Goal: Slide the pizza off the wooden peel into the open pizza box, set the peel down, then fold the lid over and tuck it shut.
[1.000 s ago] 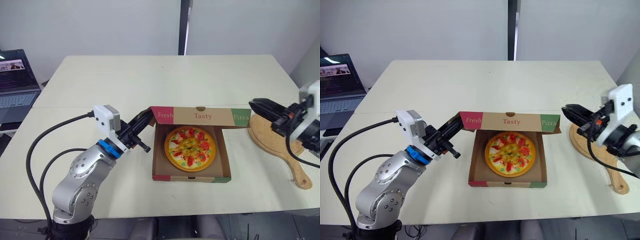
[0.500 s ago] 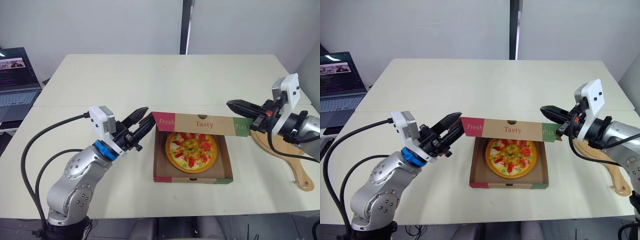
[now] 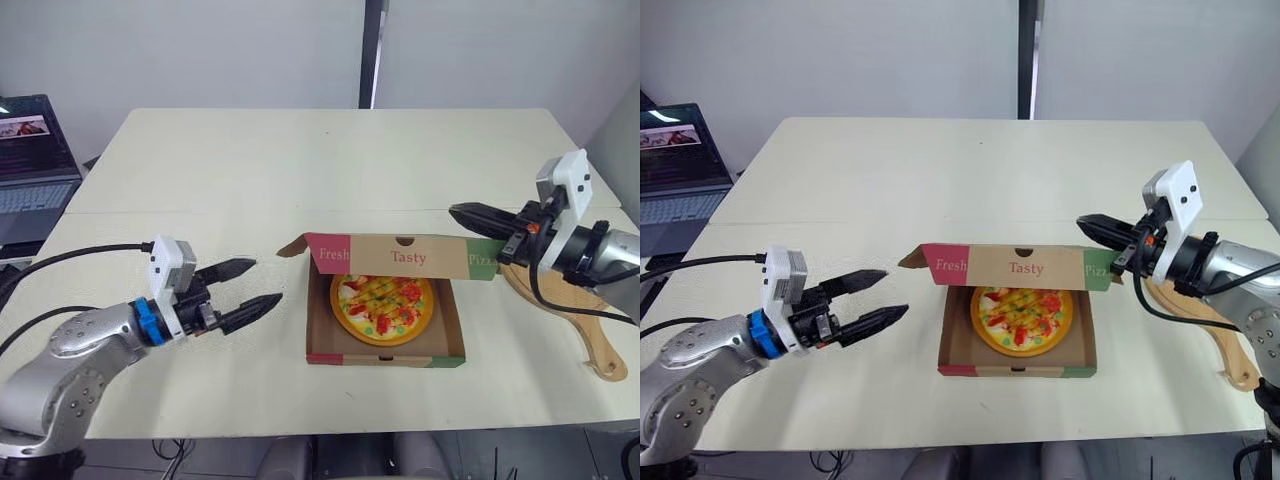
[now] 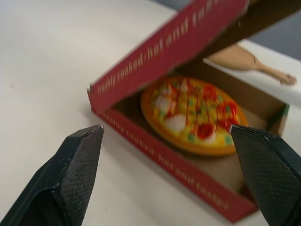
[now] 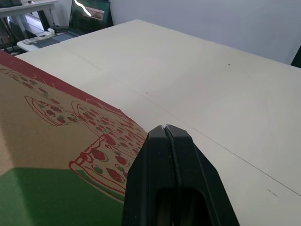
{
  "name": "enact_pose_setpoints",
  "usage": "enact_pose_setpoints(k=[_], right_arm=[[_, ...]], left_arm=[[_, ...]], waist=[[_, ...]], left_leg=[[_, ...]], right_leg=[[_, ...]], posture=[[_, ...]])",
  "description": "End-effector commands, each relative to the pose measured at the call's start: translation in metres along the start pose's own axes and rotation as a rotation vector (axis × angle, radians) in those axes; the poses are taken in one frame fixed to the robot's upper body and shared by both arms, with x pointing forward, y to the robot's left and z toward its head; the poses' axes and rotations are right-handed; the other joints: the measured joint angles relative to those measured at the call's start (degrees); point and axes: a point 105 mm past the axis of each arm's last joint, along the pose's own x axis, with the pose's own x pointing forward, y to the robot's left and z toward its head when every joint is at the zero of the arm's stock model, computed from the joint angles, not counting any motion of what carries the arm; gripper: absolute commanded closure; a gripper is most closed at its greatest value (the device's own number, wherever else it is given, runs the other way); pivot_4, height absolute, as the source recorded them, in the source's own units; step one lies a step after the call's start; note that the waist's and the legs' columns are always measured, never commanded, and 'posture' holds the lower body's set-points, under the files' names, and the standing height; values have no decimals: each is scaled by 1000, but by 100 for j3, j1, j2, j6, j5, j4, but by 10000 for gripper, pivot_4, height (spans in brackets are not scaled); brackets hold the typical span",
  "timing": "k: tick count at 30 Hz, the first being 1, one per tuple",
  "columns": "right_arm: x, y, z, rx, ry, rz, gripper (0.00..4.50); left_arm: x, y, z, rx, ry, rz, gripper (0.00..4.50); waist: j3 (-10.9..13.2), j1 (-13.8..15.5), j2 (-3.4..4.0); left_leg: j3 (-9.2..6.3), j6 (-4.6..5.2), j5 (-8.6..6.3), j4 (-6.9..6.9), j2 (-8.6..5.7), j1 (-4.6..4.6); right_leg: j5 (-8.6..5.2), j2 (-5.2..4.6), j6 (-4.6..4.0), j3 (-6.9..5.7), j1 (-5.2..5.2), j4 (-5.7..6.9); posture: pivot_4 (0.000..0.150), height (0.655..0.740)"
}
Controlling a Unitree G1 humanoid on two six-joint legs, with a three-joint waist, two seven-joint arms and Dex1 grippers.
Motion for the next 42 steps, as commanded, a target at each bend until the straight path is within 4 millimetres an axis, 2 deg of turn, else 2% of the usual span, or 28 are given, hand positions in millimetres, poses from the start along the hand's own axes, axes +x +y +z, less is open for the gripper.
enact_pose_setpoints(k=[1,3,7,8,15,22,33,37,42], right_arm=[[2,2,10,-39,-36,17,45000],[2,2,10,-40,-35,19,45000],[3,2,10,-42,-33,25,45000],[3,3,11,-42,-32,26,45000],[5,3,11,-45,-32,30,45000],[7,2,13,-48,-39,28,45000],[10,-1,15,-57,-40,30,45000],[10,-1,16,-64,-41,31,45000],[10,-1,16,-69,-42,31,45000]], left_arm=[[-1,19,20,48,-61,35,2049],[3,22,24,49,-62,18,6115],[17,19,23,80,-24,-46,18519],[21,18,24,86,-26,-58,22870],[47,16,23,140,-2,-109,43888],[68,14,24,179,-19,-138,44591],[83,22,34,193,-39,-177,44591],[78,21,35,187,-23,-220,44591],[55,24,29,159,35,-226,44591]], waist=[[1,4,-1],[1,-4,0],[1,-21,0],[1,-26,0],[1,-24,1],[1,-15,0],[1,-10,0],[1,-11,0],[1,-41,0]], left_leg=[[-1,0,0,0,0,0],[-2,0,0,0,3,-1],[-1,-2,0,0,1,0],[1,-3,0,0,1,-1],[-1,-3,0,-1,1,-10],[-3,-3,0,0,-1,-13],[-6,-20,9,1,-4,-19],[-6,-21,10,2,-5,-19],[-1,-21,10,0,-4,-24]], right_leg=[[0,0,0,-2,0,0],[1,0,0,-6,0,0],[1,-1,0,-3,-3,1],[2,-1,0,0,-6,1],[3,-2,0,-1,-14,0],[4,-3,2,-2,-14,1],[7,-4,6,-3,-17,0],[7,-5,7,-4,-18,0],[7,-5,7,1,-34,5]], posture=[[1500,7400],[1500,7400],[1500,7400],[1500,7400],[1500,7400],[1500,7400],[1500,7400],[1500,7400],[1500,7400]])
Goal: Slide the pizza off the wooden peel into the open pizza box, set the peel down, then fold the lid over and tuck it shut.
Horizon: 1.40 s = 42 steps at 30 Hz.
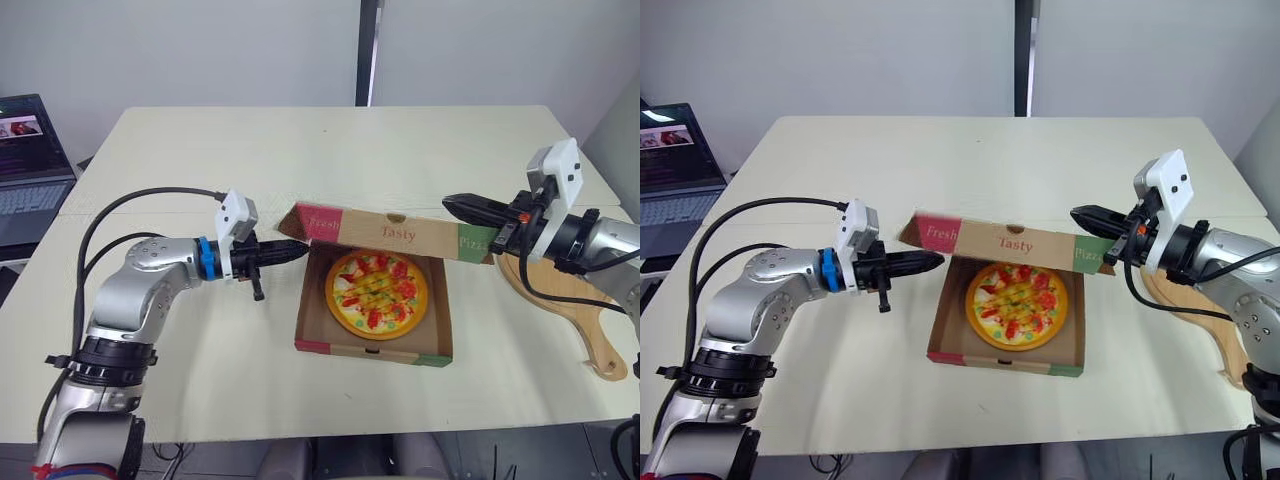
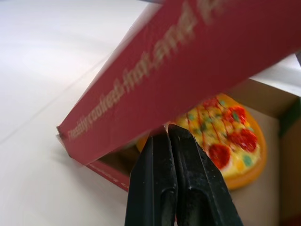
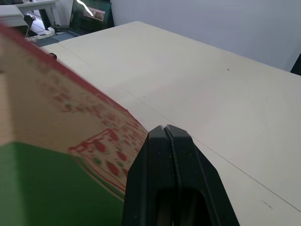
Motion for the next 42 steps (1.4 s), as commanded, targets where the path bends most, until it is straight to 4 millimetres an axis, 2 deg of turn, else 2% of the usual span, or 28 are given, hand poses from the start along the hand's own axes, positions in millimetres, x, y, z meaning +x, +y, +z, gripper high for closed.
enact_pose_setpoints(k=[1,6,11,19,23,26,31,40,42], right_arm=[[0,3,11,-40,-36,13,45000],[1,3,11,-43,-36,18,45000],[2,4,12,-46,-34,23,45000],[3,5,12,-50,-33,23,45000],[4,5,12,-49,-35,25,45000],[4,5,12,-49,-35,26,45000],[4,5,13,-49,-36,28,45000],[5,6,13,-51,-36,29,45000],[5,6,13,-50,-37,28,45000]], left_arm=[[-18,-1,7,5,4,5,44591],[-30,20,3,15,32,115,44591],[-26,32,7,52,25,150,44591],[-19,35,6,236,32,162,44591],[-23,33,4,202,-19,168,44591],[-26,25,-1,182,-7,147,38534],[-23,17,3,153,-72,160,23391],[-6,7,16,167,-154,239,23391],[-5,3,15,173,-152,249,27268]], waist=[[0,-2,0],[0,4,0],[0,8,0],[0,1,0],[0,-2,0],[0,-8,0],[0,1,0],[0,4,0],[0,0,0]], left_leg=[[0,0,0,0,0,-5],[-1,0,0,0,-1,-6],[0,-1,1,1,0,-6],[3,-2,1,1,0,-9],[5,-1,1,1,0,-8],[7,-1,1,1,1,-9],[8,-1,1,2,1,-12],[13,-1,1,3,0,-13],[15,-1,1,3,1,-13]], right_leg=[[0,0,0,1,-6,2],[1,0,0,0,-5,1],[2,0,0,-1,-5,2],[4,-1,-3,1,-12,2],[6,-3,-2,2,-12,2],[6,-3,-2,2,-18,5],[6,-3,-2,4,-22,9],[8,-3,-3,9,-28,13],[9,-3,-3,11,-30,14]], posture=[[1500,7400],[1500,7400],[1500,7400],[1500,7400],[1500,7400],[1500,7400],[1500,7400],[1500,7400],[1500,7400]])
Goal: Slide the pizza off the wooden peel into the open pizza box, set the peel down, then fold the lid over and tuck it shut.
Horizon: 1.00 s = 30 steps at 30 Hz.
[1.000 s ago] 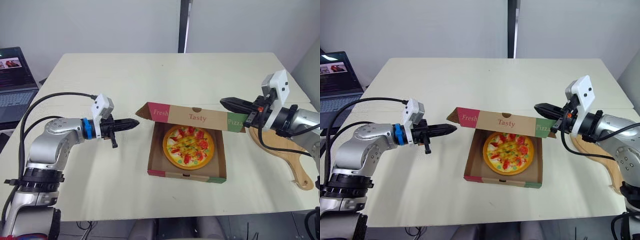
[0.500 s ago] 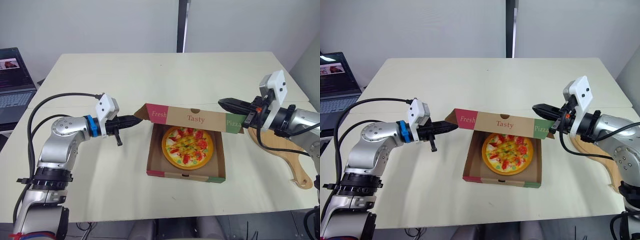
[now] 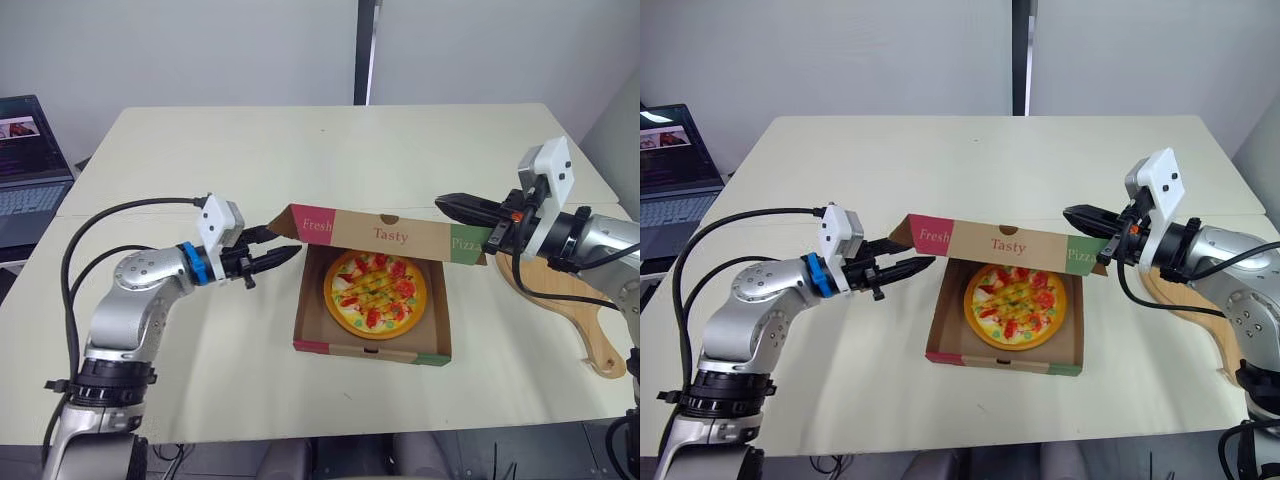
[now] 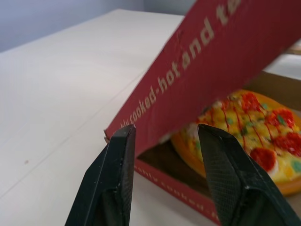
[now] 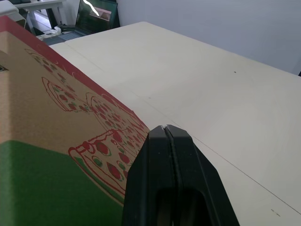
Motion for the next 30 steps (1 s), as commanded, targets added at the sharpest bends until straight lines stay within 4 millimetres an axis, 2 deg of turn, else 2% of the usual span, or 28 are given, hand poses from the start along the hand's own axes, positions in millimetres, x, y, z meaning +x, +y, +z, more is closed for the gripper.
enact_pose_setpoints(k=[1,6,14,19,22,29,30], right_arm=[[-1,1,11,-36,-33,-1,45000],[-1,2,10,-33,-34,0,45000],[1,-3,13,-34,-48,-21,45000],[-8,-23,19,-47,-84,-138,45000],[-19,-28,22,-40,-110,-179,39539],[-66,-44,2,-32,-25,-351,14701],[-71,-43,-1,-40,-2,-354,14701]], left_arm=[[-4,-3,12,41,-32,34,29464],[-1,-4,8,49,-23,55,44632],[2,-1,7,78,-23,78,44632],[2,1,6,81,-26,91,44632],[2,2,5,84,-26,95,45000],[3,3,5,90,-32,99,45000],[3,3,5,90,-33,98,45000]], waist=[[0,-3,0],[0,15,0],[0,18,0],[0,18,0],[0,25,0],[-1,55,-1],[-1,53,-1]], left_leg=[[3,0,0,0,1,0],[7,0,0,1,0,0],[8,0,1,3,-1,1],[10,-1,1,4,-1,1],[10,-1,1,4,-1,0],[8,0,0,4,-6,-3],[10,0,0,4,-7,-3]], right_leg=[[0,0,0,2,-4,3],[0,0,-1,6,-9,15],[0,0,-1,6,-8,19],[0,0,-1,6,-8,19],[0,0,-1,7,-9,20],[1,-3,-2,7,-8,19],[1,-4,-1,9,-8,19]], posture=[[1500,7400],[1500,7400],[1500,7400],[1500,7400],[1500,7400],[1500,7400],[1500,7400]])
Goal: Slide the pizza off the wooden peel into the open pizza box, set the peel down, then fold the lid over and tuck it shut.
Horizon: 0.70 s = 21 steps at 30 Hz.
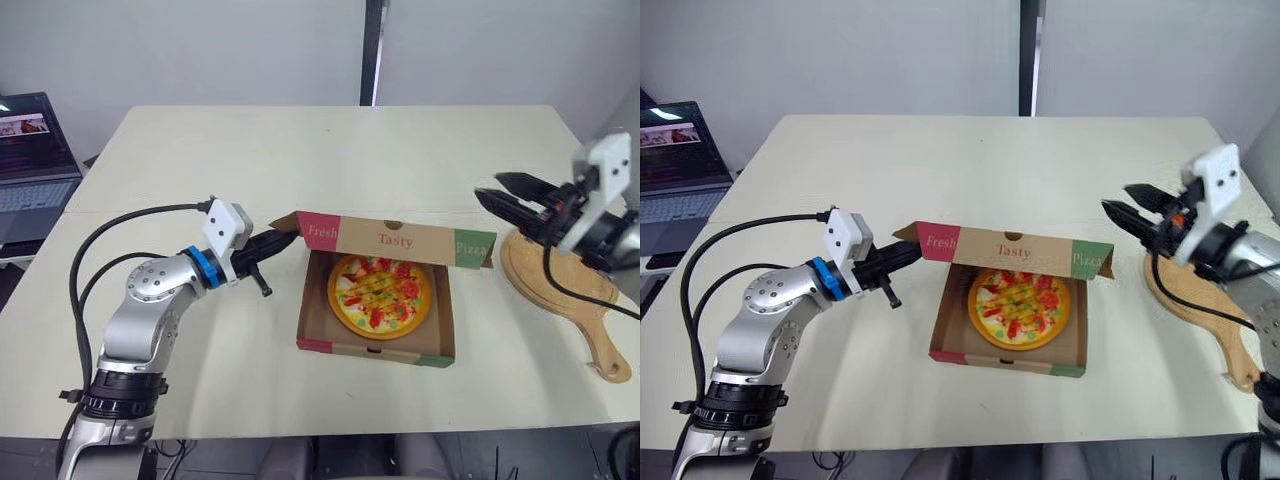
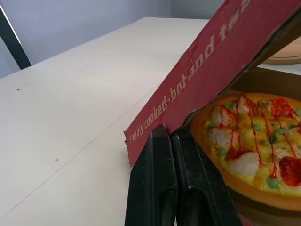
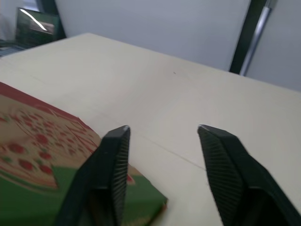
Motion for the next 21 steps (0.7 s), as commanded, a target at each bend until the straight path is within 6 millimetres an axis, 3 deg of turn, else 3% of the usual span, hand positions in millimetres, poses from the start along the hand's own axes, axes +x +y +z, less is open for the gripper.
enact_pose_setpoints(k=[1,6,11,20,21], right_arm=[[-26,-5,6,-90,24,-44,14701],[-52,23,-26,-97,185,47,14701],[-45,64,-26,-60,144,129,14701],[-21,65,-9,31,12,26,14701],[-19,67,-7,44,3,34,16407]], left_arm=[[0,2,8,31,-25,8,45000],[1,1,8,29,-30,2,45000],[4,0,11,27,-36,-4,45000],[7,-1,16,27,-45,-9,45000],[8,-2,17,27,-46,-11,45000]], waist=[[0,-5,0],[-1,-2,1],[-2,-30,2],[-2,-3,0],[-2,-4,0]], left_leg=[[1,0,0,0,0,1],[3,9,-4,2,3,7],[11,22,-11,7,9,21],[-12,0,1,10,3,18],[-12,0,1,10,3,19]], right_leg=[[0,0,0,0,0,0],[0,1,0,-1,8,7],[0,4,1,2,18,11],[1,4,3,-7,31,6],[1,4,3,-7,31,4]], posture=[[1500,7400],[1500,7400],[1500,7400],[1500,7400],[1500,7400]])
